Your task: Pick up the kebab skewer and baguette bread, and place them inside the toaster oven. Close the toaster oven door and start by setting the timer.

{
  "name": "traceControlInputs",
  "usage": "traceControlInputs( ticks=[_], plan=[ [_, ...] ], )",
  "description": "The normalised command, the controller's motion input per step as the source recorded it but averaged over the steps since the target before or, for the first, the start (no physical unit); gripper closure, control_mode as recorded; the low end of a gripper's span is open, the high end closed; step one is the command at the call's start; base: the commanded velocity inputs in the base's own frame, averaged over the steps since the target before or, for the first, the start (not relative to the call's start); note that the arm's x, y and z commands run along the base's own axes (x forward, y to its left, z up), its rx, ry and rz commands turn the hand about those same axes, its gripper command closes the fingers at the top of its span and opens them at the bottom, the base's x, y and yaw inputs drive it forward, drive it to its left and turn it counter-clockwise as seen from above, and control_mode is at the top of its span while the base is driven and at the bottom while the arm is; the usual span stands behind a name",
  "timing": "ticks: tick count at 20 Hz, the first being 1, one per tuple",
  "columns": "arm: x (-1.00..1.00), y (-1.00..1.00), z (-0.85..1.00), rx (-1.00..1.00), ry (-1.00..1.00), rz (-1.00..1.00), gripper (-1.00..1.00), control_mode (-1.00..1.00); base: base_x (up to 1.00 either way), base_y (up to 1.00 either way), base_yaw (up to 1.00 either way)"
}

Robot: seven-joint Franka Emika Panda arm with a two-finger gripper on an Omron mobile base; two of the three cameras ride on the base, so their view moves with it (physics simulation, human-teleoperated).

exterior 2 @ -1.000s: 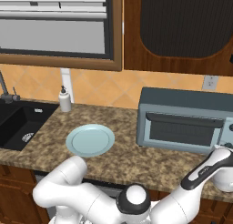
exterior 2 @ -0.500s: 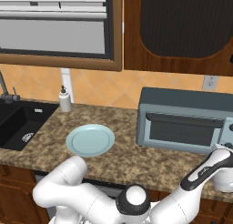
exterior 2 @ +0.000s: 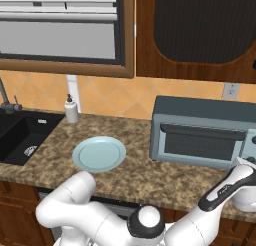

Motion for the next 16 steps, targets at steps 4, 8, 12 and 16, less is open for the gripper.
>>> traceControlInputs(
  ticks=[4,8,12,16],
  plan=[
    [0.00,0.15,0.20,0.02,-0.07,0.00,1.00,-1.00,0.00,0.00,0.00],
    [0.00,0.16,0.28,0.00,-0.05,0.00,1.00,-1.00,0.00,0.00,0.00],
    [0.00,0.02,0.33,0.00,-0.07,0.00,1.00,-1.00,0.00,0.00,0.00],
    [0.04,0.00,0.40,0.00,-0.02,0.02,1.00,-1.00,0.00,0.00,0.00]
  ],
)
